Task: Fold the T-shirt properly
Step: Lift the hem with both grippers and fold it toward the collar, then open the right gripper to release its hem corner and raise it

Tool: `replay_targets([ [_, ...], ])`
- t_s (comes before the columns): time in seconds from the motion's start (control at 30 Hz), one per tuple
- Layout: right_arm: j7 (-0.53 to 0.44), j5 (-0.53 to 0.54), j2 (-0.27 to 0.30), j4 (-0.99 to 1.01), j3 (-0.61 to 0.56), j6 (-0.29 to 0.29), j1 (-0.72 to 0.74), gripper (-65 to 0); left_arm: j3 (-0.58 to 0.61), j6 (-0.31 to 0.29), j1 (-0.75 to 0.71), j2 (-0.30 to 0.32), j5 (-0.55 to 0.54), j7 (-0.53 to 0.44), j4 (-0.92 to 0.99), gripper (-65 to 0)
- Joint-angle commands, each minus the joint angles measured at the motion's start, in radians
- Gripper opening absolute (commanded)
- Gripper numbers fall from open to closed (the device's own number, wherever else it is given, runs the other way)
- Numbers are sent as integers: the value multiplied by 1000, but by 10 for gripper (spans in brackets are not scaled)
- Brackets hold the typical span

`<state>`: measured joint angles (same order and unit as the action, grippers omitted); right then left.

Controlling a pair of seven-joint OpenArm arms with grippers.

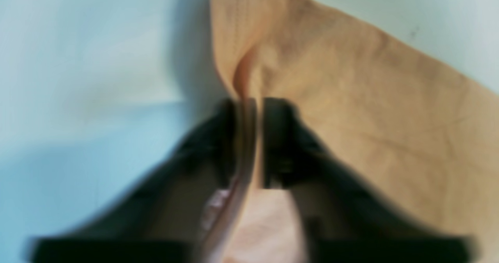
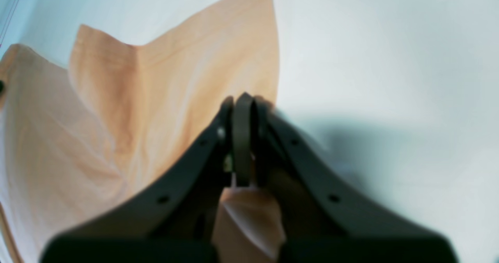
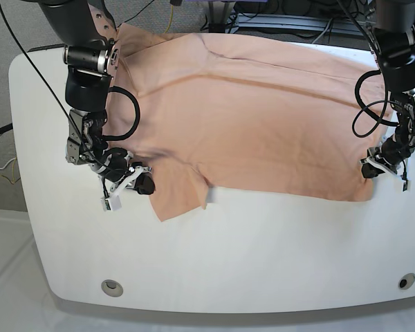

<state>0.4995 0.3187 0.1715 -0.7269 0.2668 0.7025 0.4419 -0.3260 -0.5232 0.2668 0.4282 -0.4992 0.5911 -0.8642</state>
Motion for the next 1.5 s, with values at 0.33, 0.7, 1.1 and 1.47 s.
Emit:
replay_targets([
  [0.33,267,17,-14,-480,-14,-4,-93,-650,-37,-18,-117,36,-47,-3,-225,-650],
  [0.7,341,34,-18,-761,-25,-4,-176,-650,-98,-20,-164,51,-46,31,-271,-650],
  [1.1,332,11,4,-783,-13,-4,-139,-650,-128,-15,-175,53,-43,35,-324,-650],
  [1.47,459,58,51,-967,-14,-4,-243,-650,-145,-9,-260,54,-33,7,-429,-650],
])
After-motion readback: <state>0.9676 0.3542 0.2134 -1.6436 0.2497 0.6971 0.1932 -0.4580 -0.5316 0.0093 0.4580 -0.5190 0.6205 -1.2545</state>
